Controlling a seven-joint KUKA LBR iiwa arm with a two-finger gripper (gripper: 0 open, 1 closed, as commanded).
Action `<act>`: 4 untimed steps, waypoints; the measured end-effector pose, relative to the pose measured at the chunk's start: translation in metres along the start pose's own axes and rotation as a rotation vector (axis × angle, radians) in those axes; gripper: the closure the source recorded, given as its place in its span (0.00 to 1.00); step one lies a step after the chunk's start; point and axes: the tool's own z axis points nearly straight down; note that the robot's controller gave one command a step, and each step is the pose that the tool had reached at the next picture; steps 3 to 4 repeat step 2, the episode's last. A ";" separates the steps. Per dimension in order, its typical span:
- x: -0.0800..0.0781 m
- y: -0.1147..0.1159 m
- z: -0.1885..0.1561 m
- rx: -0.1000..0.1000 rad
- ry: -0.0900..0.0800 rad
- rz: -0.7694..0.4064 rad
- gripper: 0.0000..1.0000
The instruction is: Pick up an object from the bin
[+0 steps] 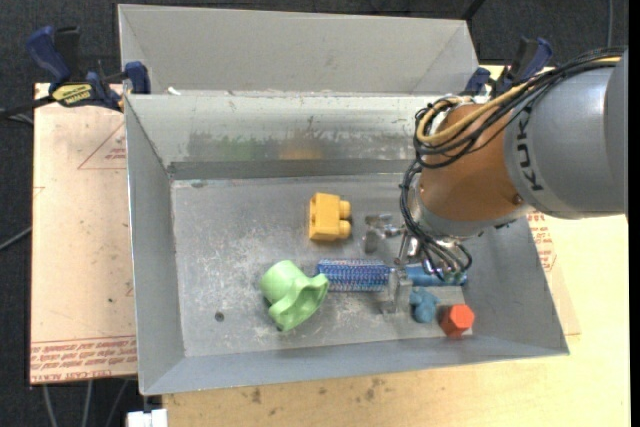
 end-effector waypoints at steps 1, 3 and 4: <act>-0.001 -0.002 -0.001 0.002 -0.004 0.001 1.00; 0.024 -0.009 -0.144 0.005 -0.011 -0.036 1.00; 0.024 -0.009 -0.144 0.005 -0.011 -0.036 1.00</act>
Offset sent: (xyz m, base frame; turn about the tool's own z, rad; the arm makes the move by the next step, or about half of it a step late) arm 0.0000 0.0000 0.0000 0.0000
